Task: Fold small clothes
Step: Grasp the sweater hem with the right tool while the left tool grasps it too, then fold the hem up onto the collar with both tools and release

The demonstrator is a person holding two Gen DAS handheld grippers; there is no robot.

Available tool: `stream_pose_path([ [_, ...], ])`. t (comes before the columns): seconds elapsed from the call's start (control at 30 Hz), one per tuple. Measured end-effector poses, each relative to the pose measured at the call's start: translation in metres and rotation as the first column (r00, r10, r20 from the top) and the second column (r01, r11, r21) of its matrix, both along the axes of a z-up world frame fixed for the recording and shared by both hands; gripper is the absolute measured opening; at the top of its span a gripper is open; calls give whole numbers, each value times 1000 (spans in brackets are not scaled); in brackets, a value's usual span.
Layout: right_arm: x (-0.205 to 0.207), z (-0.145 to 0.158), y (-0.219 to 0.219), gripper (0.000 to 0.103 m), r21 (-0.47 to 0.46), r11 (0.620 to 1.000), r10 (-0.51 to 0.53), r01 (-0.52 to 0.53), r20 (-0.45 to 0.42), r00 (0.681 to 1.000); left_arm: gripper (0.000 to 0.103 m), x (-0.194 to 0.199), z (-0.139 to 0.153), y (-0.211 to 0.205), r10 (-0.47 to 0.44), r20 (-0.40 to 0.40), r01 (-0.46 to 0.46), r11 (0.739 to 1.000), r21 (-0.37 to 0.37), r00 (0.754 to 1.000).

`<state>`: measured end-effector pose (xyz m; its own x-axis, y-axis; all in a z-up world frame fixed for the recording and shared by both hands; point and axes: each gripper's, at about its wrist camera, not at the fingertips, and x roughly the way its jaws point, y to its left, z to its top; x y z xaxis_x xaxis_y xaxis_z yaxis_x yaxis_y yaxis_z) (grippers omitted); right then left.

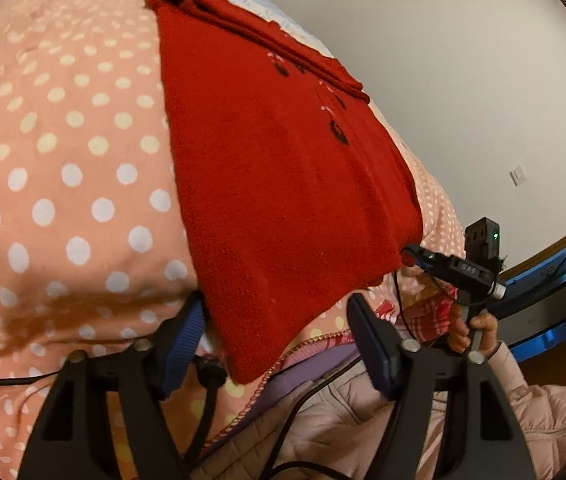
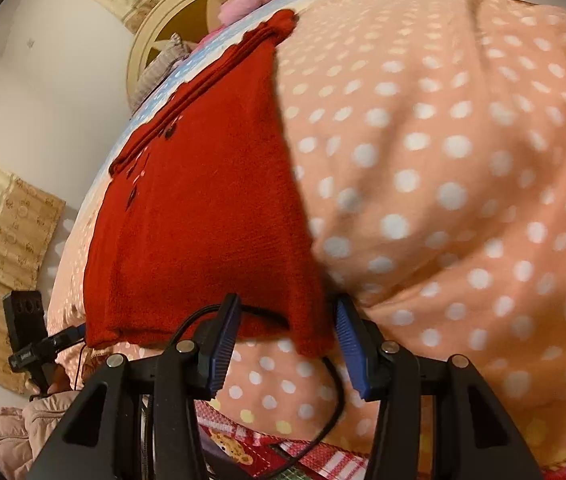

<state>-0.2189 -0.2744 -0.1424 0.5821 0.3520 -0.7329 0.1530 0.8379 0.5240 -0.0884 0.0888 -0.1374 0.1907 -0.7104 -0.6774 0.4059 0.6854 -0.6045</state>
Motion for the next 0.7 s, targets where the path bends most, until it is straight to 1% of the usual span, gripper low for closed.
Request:
stream_pose_path([
  [0.03, 3, -2, 4, 33, -10, 1000, 12, -12, -7, 1000, 48, 0, 0, 0, 1, 0, -1, 1000, 7, 1000],
  [0.07, 5, -3, 7, 20, -28, 999, 18, -18, -17, 1000, 37, -1, -1, 0, 3, -2, -3, 1000, 20, 1000],
  [0.1, 8, -3, 9, 13, -48, 999, 25, -26, -29, 999, 30, -1, -2, 0, 7, -6, -6, 1000, 29, 1000],
  [0.13, 9, -2, 11, 10, -54, 998, 36, -38, -36, 999, 17, -2, -2, 1, 11, -7, -11, 999, 32, 1000],
  [0.17, 8, 0, 11, 10, -43, 998, 43, -45, -35, 998, 13, -3, 1, 3, 18, 0, -18, 999, 37, 1000],
  [0.27, 7, 17, 16, 9, -14, 997, 80, -80, -4, 997, 10, -6, 16, 6, 21, 51, -22, 1000, 16, 998],
  [0.33, 5, 37, 19, 9, -10, 995, 102, -102, 44, 994, 8, -4, 28, 4, 16, 83, -16, 1000, 6, 996],
  [0.4, 10, 55, 21, 9, 14, 993, 116, -117, 86, 990, 8, 1, 41, 3, 8, 102, -7, 1000, -9, 995],
  [0.5, 27, 78, 21, 9, 56, 993, 98, -107, 142, 985, 8, 19, 59, 1, 14, 139, -8, 999, -41, 990],
  [0.57, 44, 88, 20, 9, 89, 991, 87, -103, 171, 982, 8, 37, 71, 0, 35, 157, -27, 998, -48, 987],
  [0.63, 65, 98, 15, 9, 93, 992, 65, -84, 195, 979, 8, 59, 81, -1, 51, 168, -45, 998, -41, 985],
  [0.7, 84, 105, 13, 9, 91, 994, 40, -61, 212, 976, 8, 76, 86, -2, 64, 192, -62, 998, -16, 979],
])
